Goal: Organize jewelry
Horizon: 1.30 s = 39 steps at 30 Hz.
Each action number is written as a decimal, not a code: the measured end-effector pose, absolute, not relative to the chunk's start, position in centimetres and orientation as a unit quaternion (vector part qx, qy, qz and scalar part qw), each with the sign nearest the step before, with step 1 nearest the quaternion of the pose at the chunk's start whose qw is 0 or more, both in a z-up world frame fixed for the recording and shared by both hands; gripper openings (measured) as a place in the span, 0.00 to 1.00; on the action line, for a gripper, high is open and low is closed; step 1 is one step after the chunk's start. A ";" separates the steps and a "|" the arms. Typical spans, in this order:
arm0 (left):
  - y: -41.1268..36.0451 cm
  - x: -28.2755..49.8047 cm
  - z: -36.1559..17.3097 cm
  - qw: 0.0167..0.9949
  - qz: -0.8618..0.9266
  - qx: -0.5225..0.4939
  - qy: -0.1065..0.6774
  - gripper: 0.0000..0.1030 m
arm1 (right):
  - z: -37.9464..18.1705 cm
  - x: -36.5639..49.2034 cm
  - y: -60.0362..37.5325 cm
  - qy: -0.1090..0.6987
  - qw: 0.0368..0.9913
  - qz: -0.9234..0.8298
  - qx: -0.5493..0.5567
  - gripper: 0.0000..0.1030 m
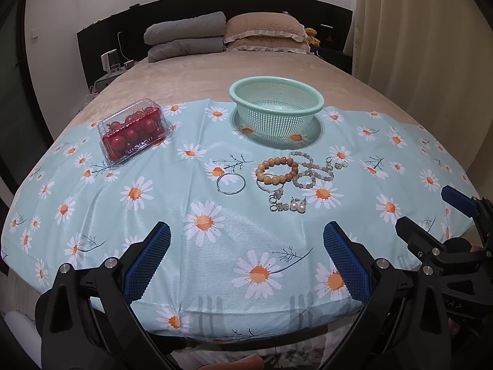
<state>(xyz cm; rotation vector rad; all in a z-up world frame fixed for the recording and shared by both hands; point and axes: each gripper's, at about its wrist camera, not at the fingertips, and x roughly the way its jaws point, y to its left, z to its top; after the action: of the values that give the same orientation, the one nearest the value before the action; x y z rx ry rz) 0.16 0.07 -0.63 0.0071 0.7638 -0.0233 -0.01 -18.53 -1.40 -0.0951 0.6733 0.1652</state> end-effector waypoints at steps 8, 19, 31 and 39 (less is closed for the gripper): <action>0.1 0.1 -0.6 0.928 -0.008 0.004 0.373 0.94 | -1.4 -0.1 -18.6 0.330 0.939 0.080 -0.047 0.93; 0.0 0.0 -0.7 0.926 -0.012 0.010 0.377 0.94 | -1.7 -0.1 -18.3 0.336 0.937 0.083 -0.054 0.93; -0.4 0.1 -1.0 0.924 -0.015 0.019 0.382 0.94 | -2.0 0.1 -18.3 0.340 0.935 0.085 -0.052 0.93; 0.0 1.0 -2.1 0.913 -0.017 0.005 0.407 0.94 | -2.6 0.6 -18.5 0.350 0.932 0.083 -0.049 0.93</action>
<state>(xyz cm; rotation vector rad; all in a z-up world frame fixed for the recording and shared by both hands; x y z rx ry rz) 0.96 0.00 -2.06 0.0101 0.8386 -0.0352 0.60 -18.49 -2.56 -0.1011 0.7167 0.1706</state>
